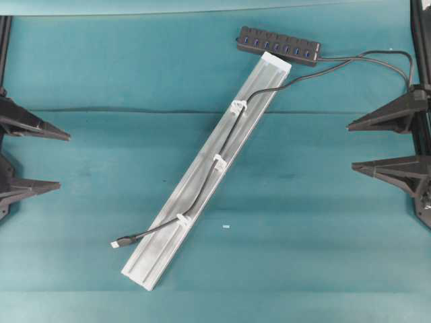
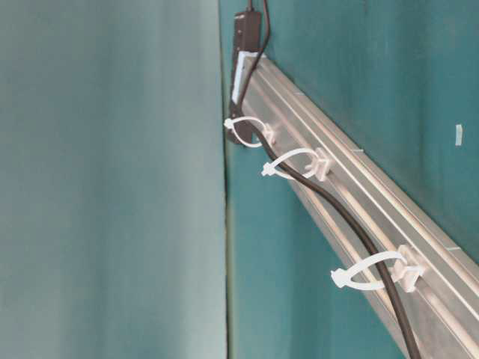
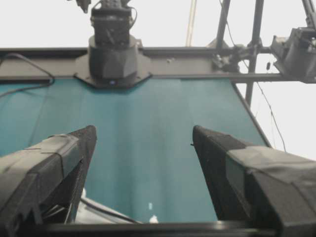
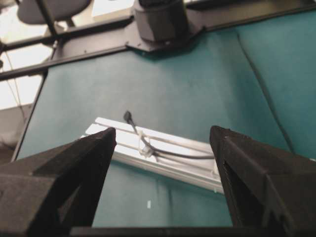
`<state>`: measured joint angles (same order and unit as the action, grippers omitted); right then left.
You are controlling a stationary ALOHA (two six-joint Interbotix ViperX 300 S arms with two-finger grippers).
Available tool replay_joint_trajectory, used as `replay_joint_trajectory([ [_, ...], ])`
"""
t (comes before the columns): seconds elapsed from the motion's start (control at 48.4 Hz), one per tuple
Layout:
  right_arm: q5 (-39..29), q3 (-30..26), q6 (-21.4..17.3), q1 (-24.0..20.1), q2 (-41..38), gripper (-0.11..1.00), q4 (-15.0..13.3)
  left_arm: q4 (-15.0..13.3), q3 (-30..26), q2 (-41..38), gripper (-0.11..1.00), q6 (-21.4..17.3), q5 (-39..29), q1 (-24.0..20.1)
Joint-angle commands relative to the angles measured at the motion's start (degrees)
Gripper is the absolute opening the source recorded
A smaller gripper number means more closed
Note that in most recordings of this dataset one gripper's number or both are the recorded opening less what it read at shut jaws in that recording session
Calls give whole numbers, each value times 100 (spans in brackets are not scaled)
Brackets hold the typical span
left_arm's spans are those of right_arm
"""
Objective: Pass the USB cable through three rings with both arms.
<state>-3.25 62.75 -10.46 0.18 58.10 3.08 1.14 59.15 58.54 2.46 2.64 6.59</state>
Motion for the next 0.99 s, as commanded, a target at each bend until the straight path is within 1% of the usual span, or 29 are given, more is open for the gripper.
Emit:
replay_joint_trajectory([
  [0.0, 70, -18, -9, 9, -26, 85, -9, 18, -79, -53, 87, 0, 53, 9],
  [0.517, 18, -9, 9, 9, 9, 85, -9, 35, -79, 26, 87, -18, 53, 9],
  [0.683, -158, 9, 62, 9, 35, 85, -149, 18, -70, 26, 87, -26, 44, 9],
  [0.869, -211, 35, 70, 9, 44, 85, -158, 35, -35, 26, 87, -26, 44, 9],
  [0.972, -202, 62, 149, 18, 79, 85, -176, 35, -35, 53, 87, -26, 44, 9],
])
